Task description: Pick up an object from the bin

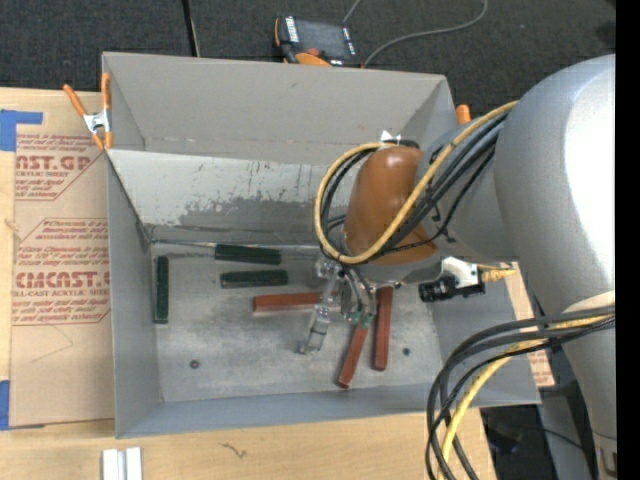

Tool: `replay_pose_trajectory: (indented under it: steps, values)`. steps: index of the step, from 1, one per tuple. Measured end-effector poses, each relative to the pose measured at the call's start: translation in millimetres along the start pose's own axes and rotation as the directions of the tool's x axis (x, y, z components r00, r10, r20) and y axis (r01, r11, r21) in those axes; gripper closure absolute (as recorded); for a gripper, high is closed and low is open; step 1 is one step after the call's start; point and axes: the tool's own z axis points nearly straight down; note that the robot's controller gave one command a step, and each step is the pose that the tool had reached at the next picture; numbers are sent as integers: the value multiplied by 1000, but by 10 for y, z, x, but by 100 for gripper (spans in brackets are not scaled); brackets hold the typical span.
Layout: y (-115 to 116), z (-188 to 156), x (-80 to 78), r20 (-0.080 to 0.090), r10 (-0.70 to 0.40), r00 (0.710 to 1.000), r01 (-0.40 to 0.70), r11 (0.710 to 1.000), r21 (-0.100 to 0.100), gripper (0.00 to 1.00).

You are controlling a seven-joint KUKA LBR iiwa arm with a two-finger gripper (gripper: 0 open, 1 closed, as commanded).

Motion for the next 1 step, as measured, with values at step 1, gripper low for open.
replay_pose_trajectory:
  steps: [1]
  values:
    - [4, 4, 1, 1, 0, 1000, 0, 1000, 0, 0]
